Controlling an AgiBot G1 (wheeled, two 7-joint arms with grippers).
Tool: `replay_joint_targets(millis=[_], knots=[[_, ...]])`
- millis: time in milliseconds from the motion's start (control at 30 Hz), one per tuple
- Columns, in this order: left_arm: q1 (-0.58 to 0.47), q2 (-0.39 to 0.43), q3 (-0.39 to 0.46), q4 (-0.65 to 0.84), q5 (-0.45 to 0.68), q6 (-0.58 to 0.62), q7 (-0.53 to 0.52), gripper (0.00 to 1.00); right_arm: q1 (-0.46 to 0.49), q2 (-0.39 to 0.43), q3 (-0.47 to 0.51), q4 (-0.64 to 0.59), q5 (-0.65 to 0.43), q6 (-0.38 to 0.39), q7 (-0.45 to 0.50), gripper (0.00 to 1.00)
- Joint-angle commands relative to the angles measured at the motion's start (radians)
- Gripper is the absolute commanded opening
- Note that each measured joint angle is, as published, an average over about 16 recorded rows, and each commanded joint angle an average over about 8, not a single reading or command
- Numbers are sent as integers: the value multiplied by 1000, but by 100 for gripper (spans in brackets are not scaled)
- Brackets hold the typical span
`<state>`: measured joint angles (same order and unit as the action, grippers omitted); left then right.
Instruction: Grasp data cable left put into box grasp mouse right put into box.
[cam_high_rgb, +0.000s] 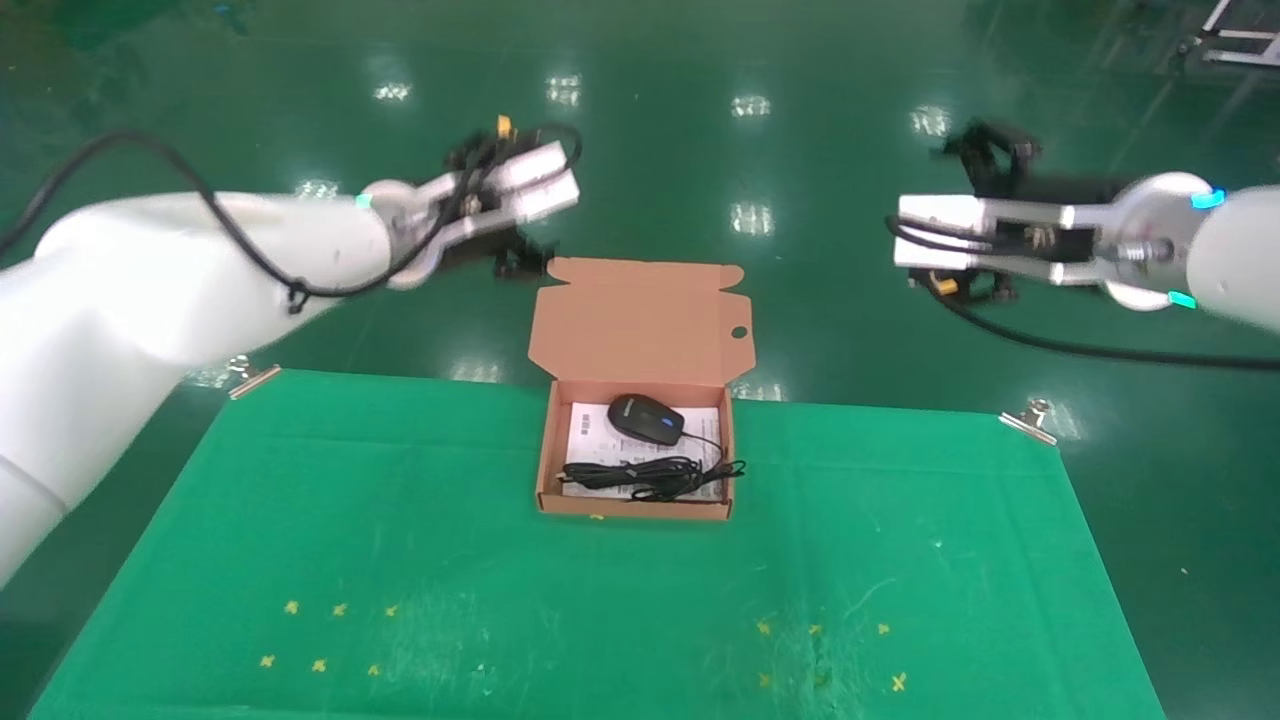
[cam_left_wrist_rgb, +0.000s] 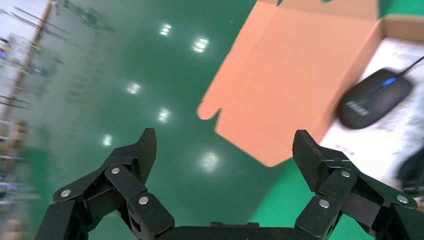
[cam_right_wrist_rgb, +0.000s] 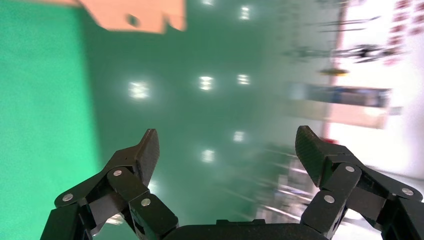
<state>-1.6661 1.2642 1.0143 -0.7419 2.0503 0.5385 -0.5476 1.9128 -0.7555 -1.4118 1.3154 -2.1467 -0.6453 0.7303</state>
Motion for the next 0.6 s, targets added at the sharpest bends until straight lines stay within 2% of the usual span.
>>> replay_joint_targets(millis=[33,500,600], knots=[[16,-20,-24,-15,-41,29,10,100,-22,5,31,1,39,-23,-16,100],[175,-195,-220,-161,-394,285,106,100,-243,42,329,-8,412,-247,-158,100],[191,-213,-240,-176,-430,311,116,100,-266,46,360,-9,450,-270,-173,100]])
